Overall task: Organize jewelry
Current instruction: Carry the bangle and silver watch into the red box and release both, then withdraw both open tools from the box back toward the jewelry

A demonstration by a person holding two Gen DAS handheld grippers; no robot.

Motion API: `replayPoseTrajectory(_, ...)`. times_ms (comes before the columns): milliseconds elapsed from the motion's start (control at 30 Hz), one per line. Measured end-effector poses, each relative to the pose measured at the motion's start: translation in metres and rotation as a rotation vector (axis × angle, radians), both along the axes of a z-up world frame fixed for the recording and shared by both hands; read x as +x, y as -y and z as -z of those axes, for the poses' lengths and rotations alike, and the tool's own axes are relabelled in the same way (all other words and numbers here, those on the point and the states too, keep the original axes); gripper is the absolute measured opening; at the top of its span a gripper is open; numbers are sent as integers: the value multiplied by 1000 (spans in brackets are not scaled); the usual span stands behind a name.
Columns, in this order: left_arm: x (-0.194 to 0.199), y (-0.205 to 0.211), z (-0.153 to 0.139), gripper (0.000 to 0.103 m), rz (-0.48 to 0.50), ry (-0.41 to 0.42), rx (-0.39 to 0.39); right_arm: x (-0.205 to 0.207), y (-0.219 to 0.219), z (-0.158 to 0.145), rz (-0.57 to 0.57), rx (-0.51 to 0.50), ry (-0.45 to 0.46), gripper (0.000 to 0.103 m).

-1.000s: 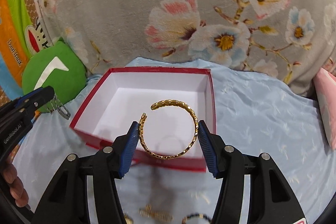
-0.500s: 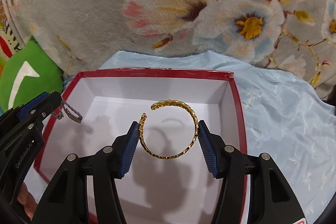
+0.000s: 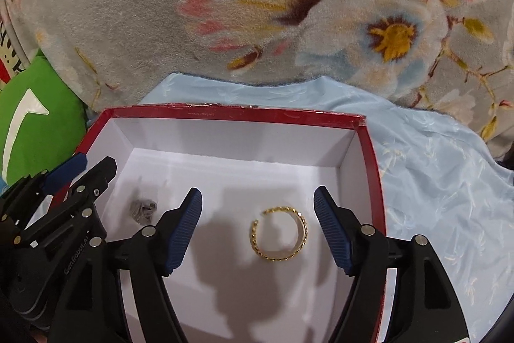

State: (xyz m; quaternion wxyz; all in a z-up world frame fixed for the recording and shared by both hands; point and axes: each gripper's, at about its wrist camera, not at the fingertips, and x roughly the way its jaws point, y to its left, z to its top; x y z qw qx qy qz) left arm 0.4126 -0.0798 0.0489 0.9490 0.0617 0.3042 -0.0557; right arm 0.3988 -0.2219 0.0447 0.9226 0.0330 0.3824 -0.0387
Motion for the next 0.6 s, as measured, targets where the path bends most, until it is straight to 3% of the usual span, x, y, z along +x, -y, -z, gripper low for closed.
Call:
replayPoseTrajectory(200,-22,-1,-17,39,16,20,-11,-34,-2,-16,7,-11,47,70)
replayPoseTrajectory(500,-76,-10,-33,39,36,11,-32,-117,-8,-33,23,-46,95,71)
replayPoseTrajectory(600,-99,-13,-34,44,41,4,-27,-149,-7,-33,34,-52,96,72)
